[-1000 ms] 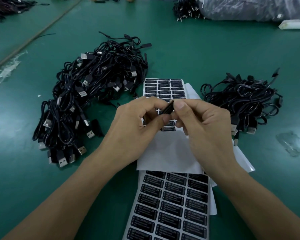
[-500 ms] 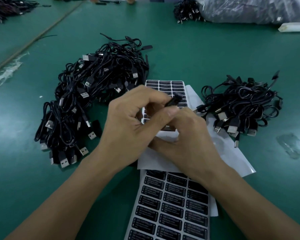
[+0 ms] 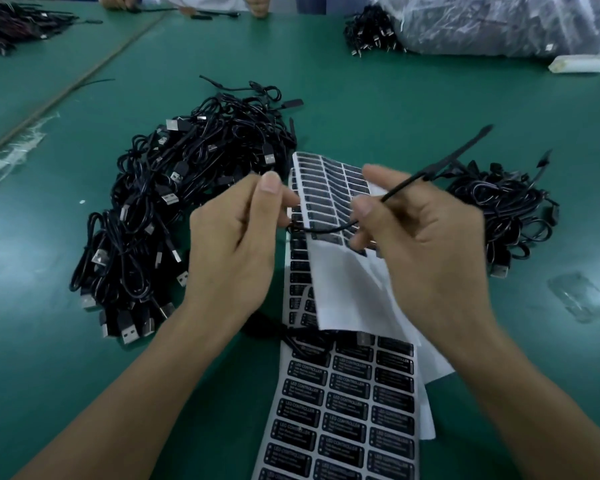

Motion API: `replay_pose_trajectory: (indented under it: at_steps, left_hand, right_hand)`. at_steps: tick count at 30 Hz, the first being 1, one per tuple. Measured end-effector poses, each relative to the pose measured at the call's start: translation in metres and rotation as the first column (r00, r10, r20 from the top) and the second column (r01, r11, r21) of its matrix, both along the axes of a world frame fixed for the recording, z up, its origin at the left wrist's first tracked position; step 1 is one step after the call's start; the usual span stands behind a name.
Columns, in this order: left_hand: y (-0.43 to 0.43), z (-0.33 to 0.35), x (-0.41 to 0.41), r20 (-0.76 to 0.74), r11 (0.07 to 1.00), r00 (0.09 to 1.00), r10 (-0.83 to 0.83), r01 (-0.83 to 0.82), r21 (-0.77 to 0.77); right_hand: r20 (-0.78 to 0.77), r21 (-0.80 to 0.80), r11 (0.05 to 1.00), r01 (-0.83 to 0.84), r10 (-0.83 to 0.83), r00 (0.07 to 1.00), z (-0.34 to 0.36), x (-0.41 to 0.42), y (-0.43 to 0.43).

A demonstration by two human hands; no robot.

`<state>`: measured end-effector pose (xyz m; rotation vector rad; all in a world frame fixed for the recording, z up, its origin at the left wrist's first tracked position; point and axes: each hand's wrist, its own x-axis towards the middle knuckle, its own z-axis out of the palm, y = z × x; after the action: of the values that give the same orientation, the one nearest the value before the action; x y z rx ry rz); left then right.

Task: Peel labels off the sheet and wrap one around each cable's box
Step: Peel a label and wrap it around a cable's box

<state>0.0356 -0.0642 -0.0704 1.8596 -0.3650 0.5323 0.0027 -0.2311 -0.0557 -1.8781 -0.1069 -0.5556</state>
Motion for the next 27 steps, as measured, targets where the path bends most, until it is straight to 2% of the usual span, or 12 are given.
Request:
replay_pose_trajectory:
  at_steps: [5,8,11,13,16,21,24,27]
  left_hand:
    - [0.015,-0.006,0.011,-0.004,0.975,0.984,0.178,-0.176,0.133]
    - [0.021,-0.007,0.015,-0.039,0.964,0.972,0.231,-0.223,0.146]
    - [0.024,-0.01,0.017,-0.073,0.957,0.963,0.261,-0.248,0.152]
    - [0.026,-0.014,0.018,-0.095,0.958,0.962,0.255,-0.238,0.163]
    - [0.026,-0.018,0.018,-0.117,0.949,0.959,0.259,-0.23,0.214]
    - [0.027,-0.02,0.018,-0.115,0.93,0.95,0.29,-0.252,0.269]
    - [0.024,-0.018,0.018,-0.079,0.939,0.962,0.262,-0.236,0.249]
    - [0.019,-0.017,0.016,-0.077,0.978,0.989,0.127,-0.111,0.179]
  right_hand:
    - [0.059,0.016,0.985,0.174,-0.174,0.983,0.026,0.007,-0.029]
    - [-0.024,-0.002,0.959,0.284,-0.284,0.959,0.039,0.017,-0.06]
    - [-0.12,-0.126,0.903,0.411,-0.425,0.897,0.039,0.023,-0.086]
    - [-0.173,-0.136,0.886,0.444,-0.462,0.87,0.035,0.024,-0.095]
    - [-0.231,-0.002,0.913,0.408,-0.398,0.888,0.033,0.025,-0.098]
    - [-0.211,0.086,0.946,0.312,-0.289,0.934,0.04,0.018,-0.085]
    - [-0.201,0.21,0.968,0.139,-0.096,0.975,0.045,0.013,-0.063]
    - [-0.229,0.276,0.961,-0.002,0.068,0.971,0.043,0.013,-0.035]
